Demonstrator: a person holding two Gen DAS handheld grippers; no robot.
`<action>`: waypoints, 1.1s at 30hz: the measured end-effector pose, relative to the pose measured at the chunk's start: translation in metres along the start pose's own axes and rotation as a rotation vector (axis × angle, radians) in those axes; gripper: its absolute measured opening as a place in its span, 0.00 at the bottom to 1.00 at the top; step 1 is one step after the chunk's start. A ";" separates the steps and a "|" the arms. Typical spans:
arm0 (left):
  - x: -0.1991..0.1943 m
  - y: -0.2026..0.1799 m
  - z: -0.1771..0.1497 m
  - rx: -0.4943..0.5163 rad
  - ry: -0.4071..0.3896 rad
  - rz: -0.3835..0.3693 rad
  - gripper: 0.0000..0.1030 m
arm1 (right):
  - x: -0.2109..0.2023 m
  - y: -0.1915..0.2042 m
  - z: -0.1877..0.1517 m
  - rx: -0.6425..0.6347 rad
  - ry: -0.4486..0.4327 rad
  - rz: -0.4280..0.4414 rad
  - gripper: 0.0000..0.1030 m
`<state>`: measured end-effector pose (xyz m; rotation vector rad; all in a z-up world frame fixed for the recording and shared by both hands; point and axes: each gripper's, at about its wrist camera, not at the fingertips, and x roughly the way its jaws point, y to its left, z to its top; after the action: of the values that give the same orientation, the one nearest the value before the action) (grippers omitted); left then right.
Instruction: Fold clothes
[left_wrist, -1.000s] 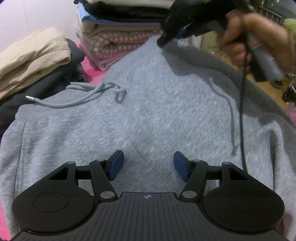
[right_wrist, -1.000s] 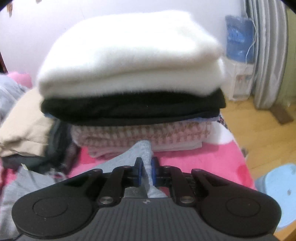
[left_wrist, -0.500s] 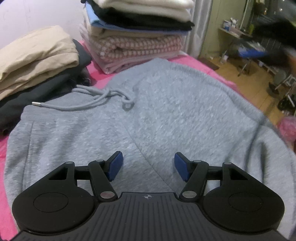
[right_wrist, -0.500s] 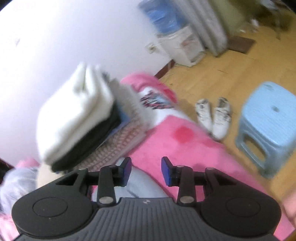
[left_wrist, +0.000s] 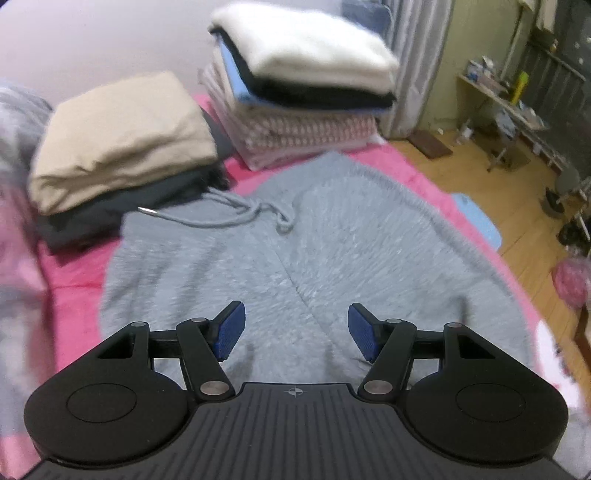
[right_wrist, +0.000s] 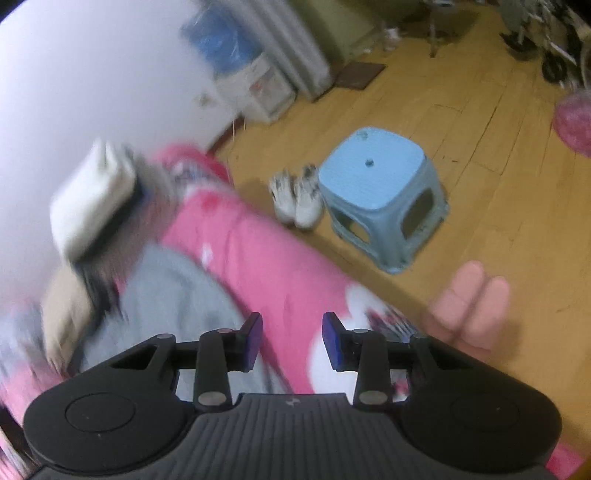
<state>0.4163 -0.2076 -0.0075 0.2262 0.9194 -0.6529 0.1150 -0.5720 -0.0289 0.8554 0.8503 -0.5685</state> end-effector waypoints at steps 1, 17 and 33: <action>-0.014 -0.002 0.002 -0.013 -0.004 0.006 0.60 | -0.003 0.004 -0.008 -0.041 0.023 -0.008 0.37; -0.278 0.005 -0.084 -0.032 -0.211 0.338 0.60 | -0.098 -0.034 -0.101 -0.211 0.053 0.148 0.47; -0.250 -0.023 -0.083 0.163 -0.320 0.195 0.60 | -0.094 -0.090 -0.153 -0.239 0.038 0.198 0.65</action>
<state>0.2400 -0.0822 0.1437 0.3417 0.5300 -0.5637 -0.0650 -0.4839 -0.0452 0.7230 0.8386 -0.2717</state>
